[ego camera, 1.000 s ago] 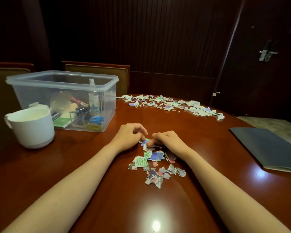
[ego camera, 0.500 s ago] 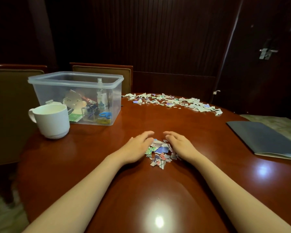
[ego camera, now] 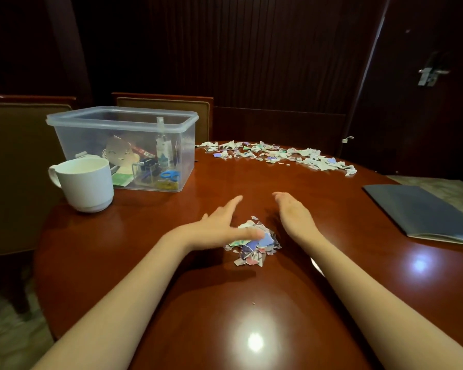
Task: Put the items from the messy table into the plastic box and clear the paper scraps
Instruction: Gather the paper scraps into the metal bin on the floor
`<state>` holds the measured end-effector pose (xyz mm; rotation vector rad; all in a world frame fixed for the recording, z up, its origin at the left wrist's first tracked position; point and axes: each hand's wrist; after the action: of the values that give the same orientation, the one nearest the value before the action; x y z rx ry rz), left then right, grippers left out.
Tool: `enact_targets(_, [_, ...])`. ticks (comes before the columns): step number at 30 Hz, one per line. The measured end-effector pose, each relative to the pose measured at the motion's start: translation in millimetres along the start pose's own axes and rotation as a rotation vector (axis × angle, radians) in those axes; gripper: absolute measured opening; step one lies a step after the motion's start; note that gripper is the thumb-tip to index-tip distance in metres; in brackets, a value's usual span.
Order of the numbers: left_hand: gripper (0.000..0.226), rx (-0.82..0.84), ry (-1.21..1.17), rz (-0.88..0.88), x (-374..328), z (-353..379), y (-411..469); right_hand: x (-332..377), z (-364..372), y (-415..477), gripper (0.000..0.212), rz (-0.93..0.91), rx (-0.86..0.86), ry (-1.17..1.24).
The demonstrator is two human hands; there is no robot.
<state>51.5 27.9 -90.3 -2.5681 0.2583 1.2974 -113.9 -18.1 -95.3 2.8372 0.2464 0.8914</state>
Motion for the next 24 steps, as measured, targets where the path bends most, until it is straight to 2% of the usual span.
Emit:
enact_targets(2, [0.118, 0.073, 0.233, -0.096, 5.6, 4.1, -3.4, -1.5, 0.6, -3.9, 0.041, -0.102, 0.139, -0.167])
enact_targets(4, [0.128, 0.061, 0.323, -0.082, 9.1, 13.3, -3.0, 1.0, 4.1, -8.1, 0.040, -0.214, 0.220, -0.218])
enact_targets(7, [0.129, -0.008, 0.268, 0.012, 9.3, 21.1, -1.2, 6.5, 10.1, -11.0, 0.042, -0.236, 0.251, 0.114])
enact_targets(10, [0.129, -0.068, 0.208, 0.086, 10.5, 26.7, 0.6, 17.6, 11.0, -13.6, 0.039, -0.090, 0.252, 0.406])
enact_targets(16, [0.125, -0.126, 0.098, 0.139, 1.0, 32.8, -5.0, 32.6, 14.7, -20.0, 0.029, 0.343, 0.182, 0.967])
enact_targets(18, [0.125, -0.125, 0.068, 0.148, -0.8, 33.0, -7.9, 32.7, 11.7, -18.3, 0.025, 0.408, 0.096, 1.048])
enact_targets(19, [0.124, -0.121, 0.059, 0.150, -1.1, 33.0, -8.1, 30.6, 9.2, -16.0, 0.025, 0.410, 0.023, 0.991])
enact_targets(22, [0.111, -0.083, 0.036, 0.165, -0.9, 33.1, -6.9, 19.1, 3.3, -9.9, 0.027, 0.353, -0.142, 0.608])
enact_targets(24, [0.102, -0.060, -0.013, 0.160, -0.7, 30.9, -5.7, 16.1, -1.4, -10.7, 0.027, 0.351, -0.022, 0.477])
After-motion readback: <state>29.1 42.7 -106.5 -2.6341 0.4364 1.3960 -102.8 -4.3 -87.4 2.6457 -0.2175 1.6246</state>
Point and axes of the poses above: each hand's wrist, its own y-axis towards the middle knuckle, its own z-axis out of the palm, x = y × z, and after that the axes turned 13 degrees about -y, right-handed
